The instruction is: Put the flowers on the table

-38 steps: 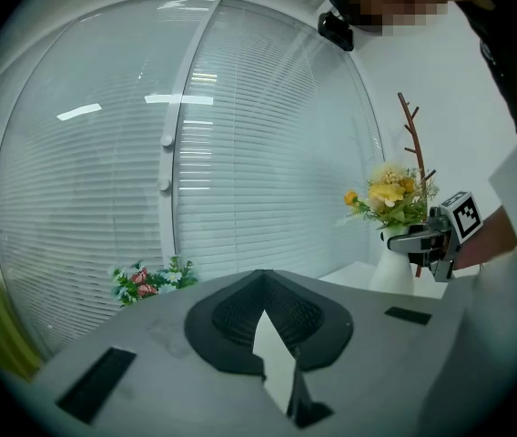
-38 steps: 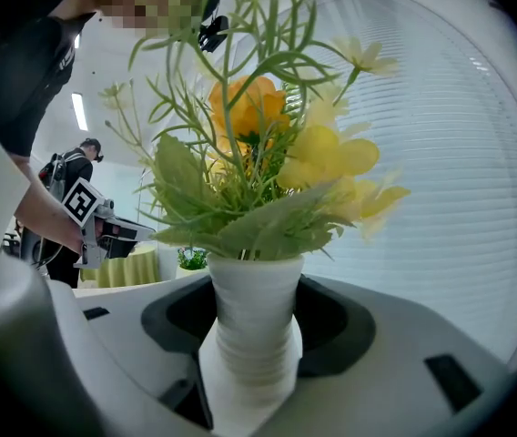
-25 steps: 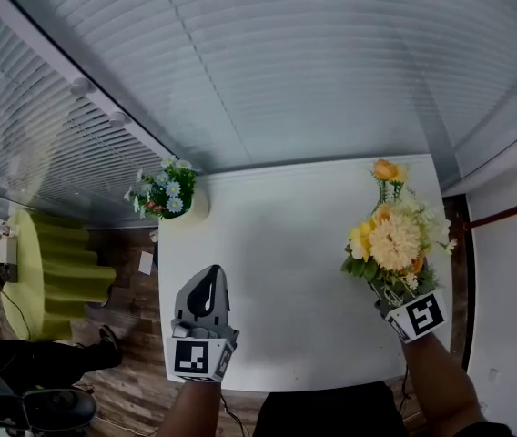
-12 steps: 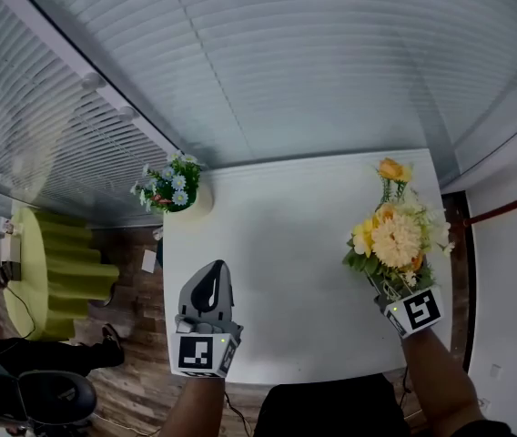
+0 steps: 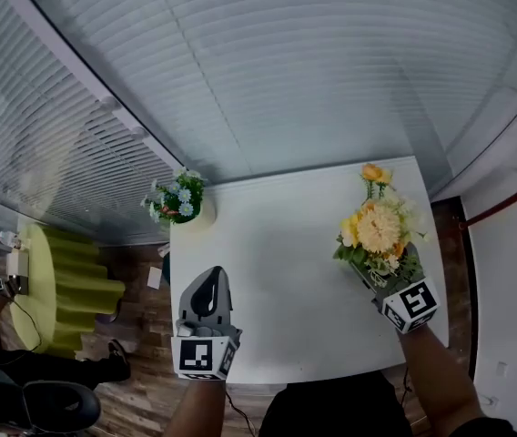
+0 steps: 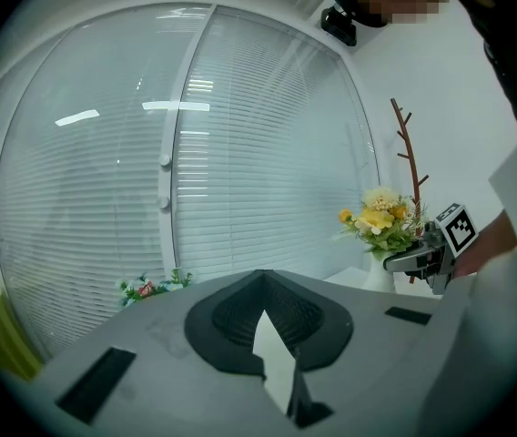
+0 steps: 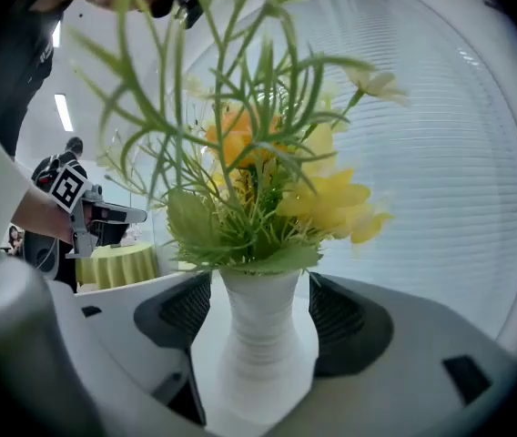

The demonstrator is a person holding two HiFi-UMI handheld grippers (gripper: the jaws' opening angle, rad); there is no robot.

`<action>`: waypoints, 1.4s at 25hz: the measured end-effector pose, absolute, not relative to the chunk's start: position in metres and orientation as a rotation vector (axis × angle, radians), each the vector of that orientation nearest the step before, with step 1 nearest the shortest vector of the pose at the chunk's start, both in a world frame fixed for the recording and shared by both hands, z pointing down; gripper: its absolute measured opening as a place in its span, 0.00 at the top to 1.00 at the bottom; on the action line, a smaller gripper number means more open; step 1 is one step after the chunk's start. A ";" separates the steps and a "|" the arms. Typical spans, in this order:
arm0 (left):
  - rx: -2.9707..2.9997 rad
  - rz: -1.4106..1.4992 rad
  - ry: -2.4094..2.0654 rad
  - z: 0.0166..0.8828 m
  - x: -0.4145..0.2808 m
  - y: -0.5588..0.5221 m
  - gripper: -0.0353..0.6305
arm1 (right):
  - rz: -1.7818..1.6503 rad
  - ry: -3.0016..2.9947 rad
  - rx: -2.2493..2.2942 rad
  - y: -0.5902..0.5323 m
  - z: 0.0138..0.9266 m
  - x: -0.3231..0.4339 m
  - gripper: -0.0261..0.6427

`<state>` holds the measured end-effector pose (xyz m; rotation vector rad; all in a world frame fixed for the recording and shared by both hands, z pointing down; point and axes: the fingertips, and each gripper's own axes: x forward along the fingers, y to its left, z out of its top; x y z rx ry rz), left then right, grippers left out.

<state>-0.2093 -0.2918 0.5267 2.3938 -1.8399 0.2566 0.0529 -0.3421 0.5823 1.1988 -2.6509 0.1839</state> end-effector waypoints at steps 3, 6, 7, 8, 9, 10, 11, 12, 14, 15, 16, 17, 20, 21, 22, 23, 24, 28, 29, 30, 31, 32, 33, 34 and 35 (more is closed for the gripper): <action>2.415 0.281 -1.843 0.519 -0.210 -0.293 0.95 | 0.181 -2.636 1.204 -0.341 0.577 0.059 0.46; 2.422 0.238 -1.842 0.507 -0.207 -0.291 0.95 | 0.200 -2.630 1.221 -0.336 0.570 0.065 0.46; 2.430 0.223 -1.840 0.504 -0.206 -0.290 0.95 | 0.210 -2.627 1.227 -0.334 0.568 0.067 0.46; 2.441 0.219 -1.835 0.502 -0.205 -0.289 0.95 | 0.216 -2.626 1.234 -0.332 0.565 0.069 0.46; 2.453 0.222 -1.829 0.501 -0.205 -0.287 0.95 | 0.217 -2.625 1.239 -0.330 0.563 0.071 0.46; 2.463 0.228 -1.824 0.501 -0.205 -0.285 0.95 | 0.216 -2.625 1.242 -0.327 0.560 0.073 0.46; 2.469 0.232 -1.820 0.500 -0.205 -0.283 0.95 | 0.213 -2.625 1.245 -0.324 0.557 0.074 0.46; 2.473 0.233 -1.817 0.499 -0.205 -0.280 0.95 | 0.211 -2.625 1.246 -0.321 0.554 0.075 0.46; 2.476 0.227 -1.814 0.495 -0.204 -0.276 0.95 | 0.206 -2.629 1.250 -0.315 0.549 0.076 0.46; 2.481 0.224 -1.814 0.493 -0.204 -0.274 0.95 | 0.201 -2.633 1.253 -0.312 0.546 0.077 0.46; 2.489 0.223 -1.816 0.491 -0.204 -0.272 0.95 | 0.193 -2.637 1.257 -0.309 0.542 0.077 0.46; 2.498 0.225 -1.817 0.489 -0.205 -0.270 0.95 | 0.186 -2.641 1.264 -0.306 0.538 0.077 0.46; 2.516 0.230 -1.818 0.482 -0.207 -0.265 0.95 | 0.177 -2.644 1.300 -0.298 0.527 0.077 0.46; 2.518 0.228 -1.819 0.479 -0.208 -0.264 0.95 | 0.174 -2.645 1.310 -0.295 0.523 0.078 0.46; 2.519 0.226 -1.822 0.476 -0.209 -0.262 0.95 | 0.169 -2.646 1.321 -0.292 0.520 0.078 0.46; 2.518 0.225 -1.825 0.474 -0.210 -0.260 0.95 | 0.163 -2.649 1.336 -0.290 0.516 0.079 0.46; 2.517 0.225 -1.828 0.472 -0.210 -0.257 0.95 | 0.157 -2.653 1.355 -0.288 0.512 0.080 0.46; 2.516 0.218 -1.835 0.464 -0.212 -0.247 0.95 | 0.122 -2.659 1.419 -0.279 0.494 0.083 0.46; 2.517 0.213 -1.835 0.462 -0.212 -0.245 0.95 | 0.113 -2.658 1.423 -0.277 0.491 0.083 0.46; 2.521 0.209 -1.834 0.460 -0.212 -0.243 0.95 | 0.109 -2.656 1.428 -0.275 0.487 0.082 0.46; 2.524 0.205 -1.832 0.457 -0.212 -0.242 0.95 | 0.107 -2.654 1.433 -0.273 0.484 0.082 0.46; 2.526 0.201 -1.834 0.455 -0.212 -0.240 0.95 | 0.106 -2.652 1.438 -0.271 0.480 0.082 0.46; 2.526 0.194 -1.838 0.453 -0.213 -0.238 0.95 | 0.107 -2.650 1.441 -0.270 0.478 0.083 0.46; 2.523 0.186 -1.846 0.451 -0.214 -0.235 0.95 | 0.106 -2.646 1.442 -0.269 0.475 0.084 0.46; 2.515 0.180 -1.851 0.449 -0.215 -0.232 0.95 | 0.102 -2.640 1.436 -0.267 0.474 0.084 0.46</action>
